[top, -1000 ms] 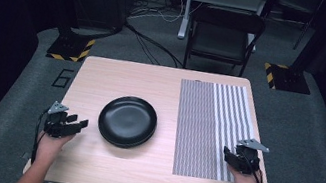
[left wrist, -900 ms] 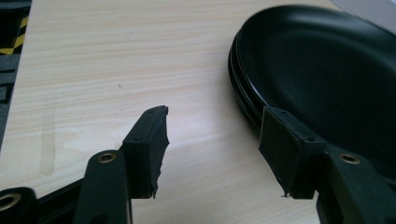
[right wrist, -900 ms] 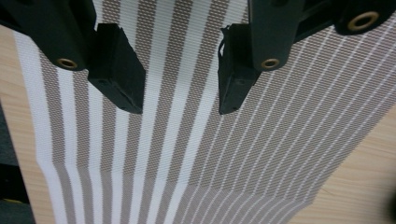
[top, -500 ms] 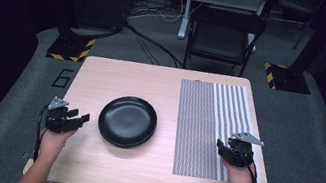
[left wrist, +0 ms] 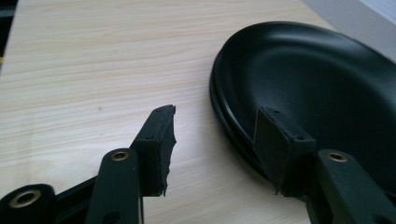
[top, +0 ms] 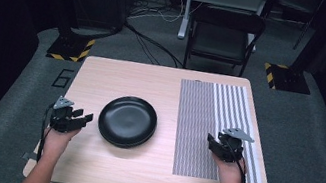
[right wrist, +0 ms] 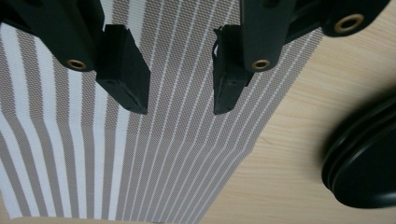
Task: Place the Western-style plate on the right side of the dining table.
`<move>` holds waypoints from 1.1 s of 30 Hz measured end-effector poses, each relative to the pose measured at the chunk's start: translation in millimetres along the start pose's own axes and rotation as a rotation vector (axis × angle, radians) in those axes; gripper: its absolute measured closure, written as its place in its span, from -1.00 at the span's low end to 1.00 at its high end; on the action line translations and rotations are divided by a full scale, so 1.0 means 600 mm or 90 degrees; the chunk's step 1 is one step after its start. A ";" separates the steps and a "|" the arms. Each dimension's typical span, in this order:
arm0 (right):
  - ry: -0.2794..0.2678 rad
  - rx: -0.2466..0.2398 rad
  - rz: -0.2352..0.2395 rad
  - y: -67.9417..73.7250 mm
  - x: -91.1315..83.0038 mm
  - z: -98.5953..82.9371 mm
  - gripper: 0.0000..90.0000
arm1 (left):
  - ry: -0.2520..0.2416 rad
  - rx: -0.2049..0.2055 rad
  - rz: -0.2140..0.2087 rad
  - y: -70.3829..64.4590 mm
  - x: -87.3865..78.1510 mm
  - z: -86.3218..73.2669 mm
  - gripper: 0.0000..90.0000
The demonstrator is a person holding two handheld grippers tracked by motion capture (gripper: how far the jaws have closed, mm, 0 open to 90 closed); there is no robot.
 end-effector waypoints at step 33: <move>-0.003 0.025 0.075 0.113 0.034 0.016 0.46 | 0.010 -0.023 -0.026 -0.014 0.022 -0.011 0.34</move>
Point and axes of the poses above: each handheld gripper's, and its own axes: x roughly forward along the jaws, z roughly out of its top, y roughly to its left, the point moved 7 cm from there along x, roughly forward along the jaws, and after that the axes turned 12 degrees about -z, right-handed, at the moved point
